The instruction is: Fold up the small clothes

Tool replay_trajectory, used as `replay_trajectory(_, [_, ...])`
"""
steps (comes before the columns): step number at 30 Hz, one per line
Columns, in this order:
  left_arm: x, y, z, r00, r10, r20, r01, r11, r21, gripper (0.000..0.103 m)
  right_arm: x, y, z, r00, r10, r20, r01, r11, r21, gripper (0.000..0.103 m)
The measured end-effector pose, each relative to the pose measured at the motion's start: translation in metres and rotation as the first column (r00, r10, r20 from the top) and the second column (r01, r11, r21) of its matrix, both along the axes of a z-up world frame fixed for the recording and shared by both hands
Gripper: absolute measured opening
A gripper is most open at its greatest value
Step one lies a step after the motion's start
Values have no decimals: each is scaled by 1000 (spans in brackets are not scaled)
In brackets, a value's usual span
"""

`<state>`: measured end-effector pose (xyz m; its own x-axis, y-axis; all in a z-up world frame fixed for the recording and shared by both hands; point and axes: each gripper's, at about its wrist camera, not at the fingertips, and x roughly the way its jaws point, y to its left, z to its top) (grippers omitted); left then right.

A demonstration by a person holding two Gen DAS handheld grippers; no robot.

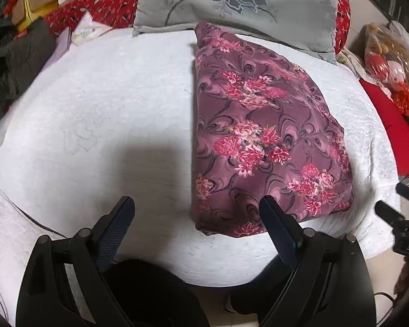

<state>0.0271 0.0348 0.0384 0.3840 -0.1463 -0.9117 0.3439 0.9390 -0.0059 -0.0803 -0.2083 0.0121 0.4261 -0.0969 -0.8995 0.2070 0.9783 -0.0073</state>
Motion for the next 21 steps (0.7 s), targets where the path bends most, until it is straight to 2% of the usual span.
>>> replay_trajectory(5, [-7,0,6,999,-18,45,18,1000,13,94,-13,8,14,998,0,68,2,1000,-20,99])
replay_trajectory(10, [-16,-1,12,997,-33,71,33,999,13,94,-12,16,18,997,7,79,-4,999,-32,99])
replay_trajectory(21, [-19,0,15,998,-27,65,26,999,18,94,-12,25,29,991,30,132,-23,998,-54,101])
